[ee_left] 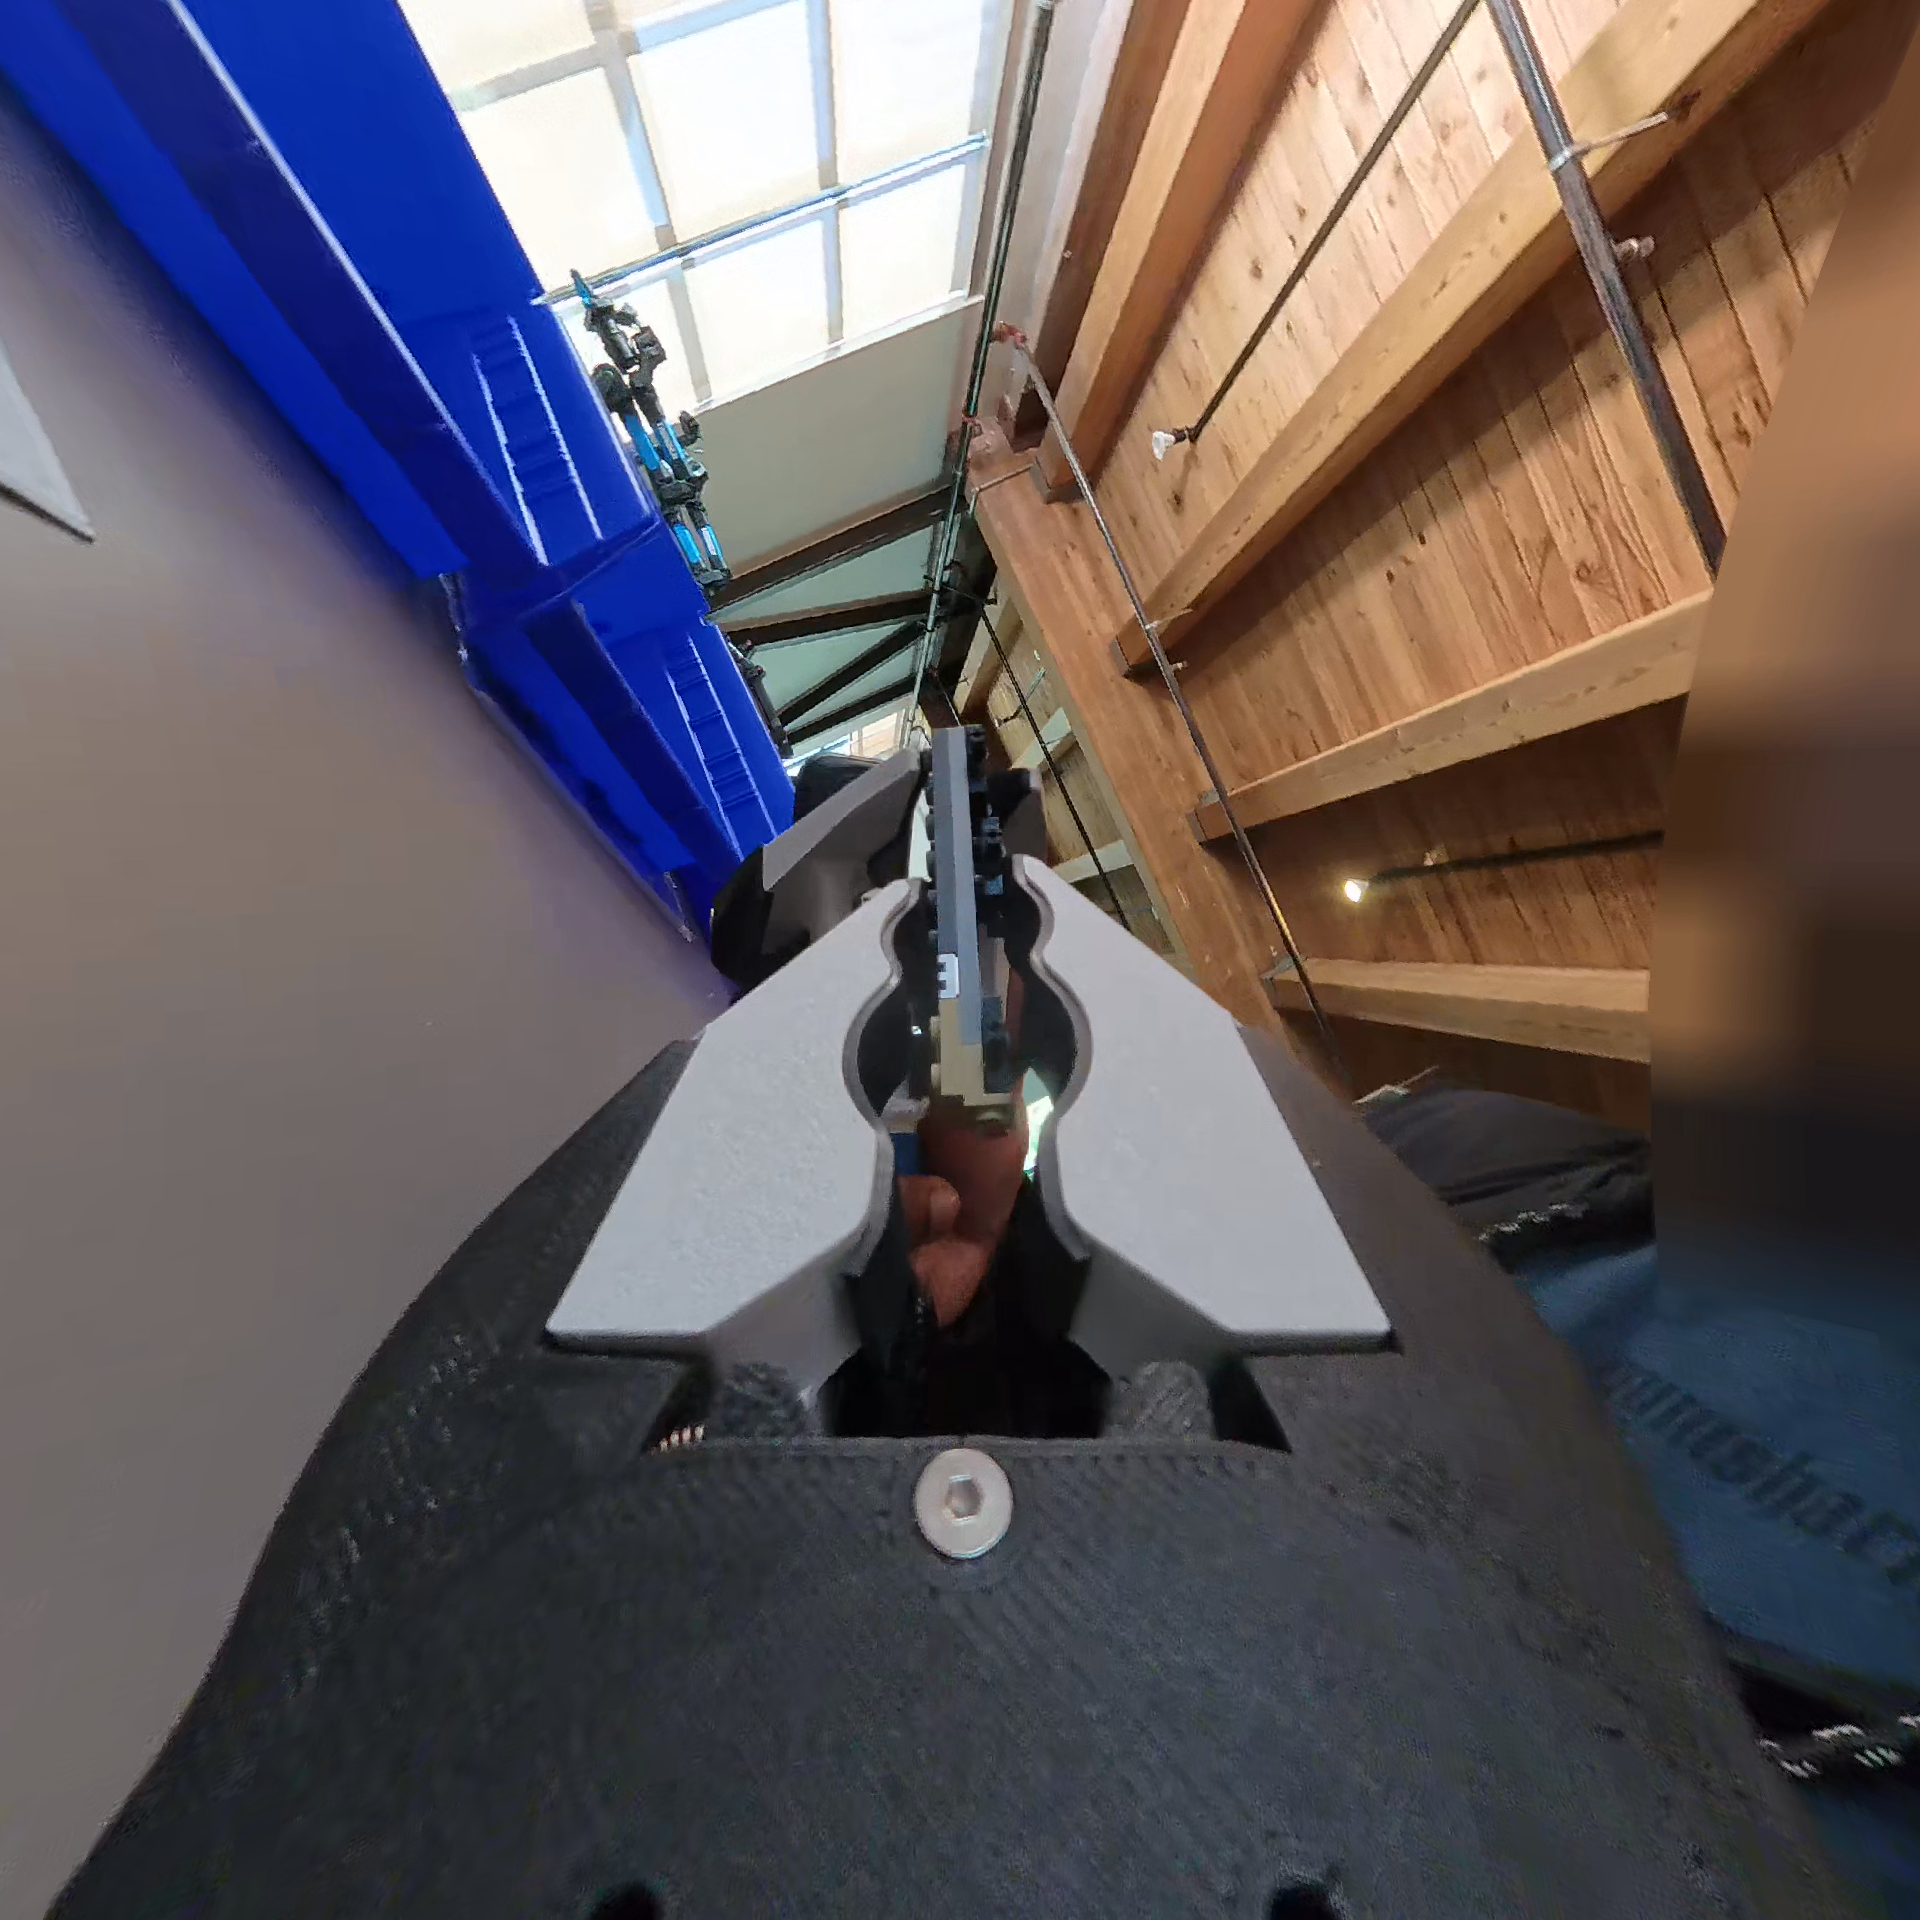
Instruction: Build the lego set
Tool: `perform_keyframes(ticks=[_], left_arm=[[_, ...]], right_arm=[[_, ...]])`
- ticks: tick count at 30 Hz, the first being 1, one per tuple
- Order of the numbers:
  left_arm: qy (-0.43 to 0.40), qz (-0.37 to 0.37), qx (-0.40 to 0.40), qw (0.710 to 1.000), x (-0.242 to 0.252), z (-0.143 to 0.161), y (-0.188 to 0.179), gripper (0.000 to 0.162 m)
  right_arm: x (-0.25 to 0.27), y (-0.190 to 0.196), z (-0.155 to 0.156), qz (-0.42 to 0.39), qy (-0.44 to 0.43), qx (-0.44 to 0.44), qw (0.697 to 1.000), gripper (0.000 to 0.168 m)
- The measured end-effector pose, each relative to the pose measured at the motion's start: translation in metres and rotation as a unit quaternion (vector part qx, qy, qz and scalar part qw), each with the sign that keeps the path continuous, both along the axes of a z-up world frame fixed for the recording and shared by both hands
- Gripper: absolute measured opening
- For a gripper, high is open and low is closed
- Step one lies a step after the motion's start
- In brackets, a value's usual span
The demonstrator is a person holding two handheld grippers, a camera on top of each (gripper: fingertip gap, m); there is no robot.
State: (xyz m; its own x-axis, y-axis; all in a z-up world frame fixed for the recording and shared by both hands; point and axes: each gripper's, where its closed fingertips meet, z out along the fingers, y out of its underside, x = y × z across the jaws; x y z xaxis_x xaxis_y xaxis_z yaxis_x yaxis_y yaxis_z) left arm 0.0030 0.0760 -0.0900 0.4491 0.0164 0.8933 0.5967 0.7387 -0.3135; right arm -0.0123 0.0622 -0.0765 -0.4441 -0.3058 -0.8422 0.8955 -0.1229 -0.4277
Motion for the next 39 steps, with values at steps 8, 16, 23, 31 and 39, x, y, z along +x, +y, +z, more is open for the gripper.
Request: perform_keyframes(ticks=[8, 16, 23, 31, 39], left_arm=[[0.074, 0.010, -0.100, 0.992, 0.007, 0.015, 0.002, 0.013], [0.125, 0.030, -0.213, 0.968, 0.011, 0.019, 0.003, 0.012], [0.167, 0.033, -0.284, 0.943, 0.016, 0.023, 0.009, 0.013], [0.213, 0.028, -0.330, 0.919, 0.024, 0.027, 0.015, 0.013], [0.280, 0.005, -0.329, 0.902, 0.040, 0.038, 0.022, 0.013]], right_arm=[[0.015, 0.003, 0.013, 0.070, 0.076, -0.001, 0.995, 0.020], [0.027, 0.003, 0.015, 0.092, 0.142, 0.012, 0.985, 0.019], [0.034, 0.010, 0.019, 0.112, 0.174, -0.022, 0.978, 0.018], [0.043, 0.018, 0.024, 0.128, 0.210, -0.059, 0.968, 0.018], [0.058, 0.026, 0.035, 0.150, 0.245, -0.091, 0.954, 0.015]])
